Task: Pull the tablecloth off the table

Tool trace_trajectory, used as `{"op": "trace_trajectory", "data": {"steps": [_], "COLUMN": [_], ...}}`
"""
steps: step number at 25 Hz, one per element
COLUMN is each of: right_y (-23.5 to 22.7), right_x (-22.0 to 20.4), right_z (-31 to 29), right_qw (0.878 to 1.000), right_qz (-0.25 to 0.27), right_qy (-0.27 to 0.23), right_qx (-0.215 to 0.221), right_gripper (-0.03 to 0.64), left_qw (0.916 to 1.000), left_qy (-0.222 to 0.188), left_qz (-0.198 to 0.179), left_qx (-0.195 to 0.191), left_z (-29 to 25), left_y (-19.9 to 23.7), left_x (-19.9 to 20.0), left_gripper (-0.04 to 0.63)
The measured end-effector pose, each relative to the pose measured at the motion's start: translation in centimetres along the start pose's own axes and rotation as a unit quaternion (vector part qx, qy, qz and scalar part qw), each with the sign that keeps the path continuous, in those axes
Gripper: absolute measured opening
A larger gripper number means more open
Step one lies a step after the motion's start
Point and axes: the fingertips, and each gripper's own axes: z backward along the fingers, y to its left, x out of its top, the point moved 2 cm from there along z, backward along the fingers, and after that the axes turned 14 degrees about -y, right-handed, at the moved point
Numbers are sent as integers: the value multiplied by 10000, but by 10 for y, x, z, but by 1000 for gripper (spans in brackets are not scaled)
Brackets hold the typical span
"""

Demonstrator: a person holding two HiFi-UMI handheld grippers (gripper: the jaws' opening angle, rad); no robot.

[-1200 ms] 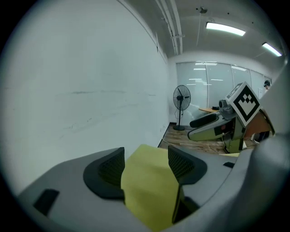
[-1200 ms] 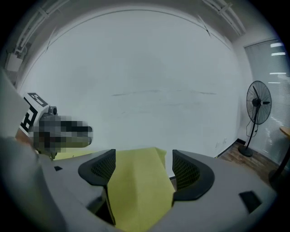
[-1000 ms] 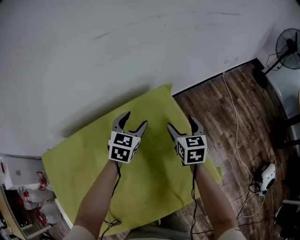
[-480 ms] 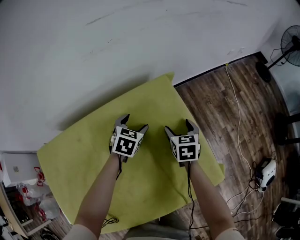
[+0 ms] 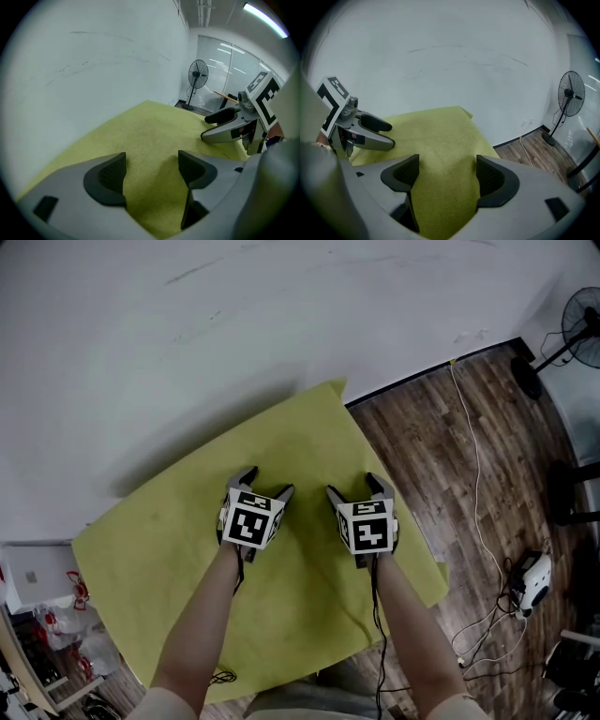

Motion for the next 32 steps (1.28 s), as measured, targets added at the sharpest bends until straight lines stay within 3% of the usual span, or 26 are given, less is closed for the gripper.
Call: {"op": "trace_trajectory", "data": {"steps": [3, 6, 9, 11, 16, 21, 27, 30, 32], "right_y": [5, 10, 10, 15, 26, 31, 34, 40, 46], "right_x": [0, 0, -2, -5, -11, -8, 35, 49, 61], "right_z": [1, 6, 9, 10, 22, 39, 72, 91, 104], "right_qw": [10000, 10000, 9999, 9999, 9994, 9986, 9963, 9947, 9929], "right_qz": [7, -22, -100, -27, -163, -196, 153, 190, 215], "right_qy": [-3, -38, 22, 67, 92, -226, -747, -902, -1063], "right_qx": [33, 21, 14, 70, 293, 434, 402, 461, 494], "right_gripper": [345, 236, 99, 48, 32, 32, 32, 32, 32], "left_qw": [10000, 9999, 9998, 9997, 9994, 9972, 9950, 9911, 9906], "left_qy": [42, 44, 29, 25, -105, -550, -884, -1075, -1134], "left_qz": [9, 96, 181, 219, 316, 477, 417, 761, 729], "left_qx": [2, 14, 87, 114, 107, 152, 225, 208, 216], "left_z": [2, 7, 9, 12, 26, 48, 78, 99, 114], "left_y": [-2, -4, -1, -1, -7, -10, -19, -22, -23], "left_x": [2, 2, 1, -1, -1, 18, 37, 50, 61], "left_gripper": [327, 178, 81, 42, 21, 20, 20, 20, 20]}}
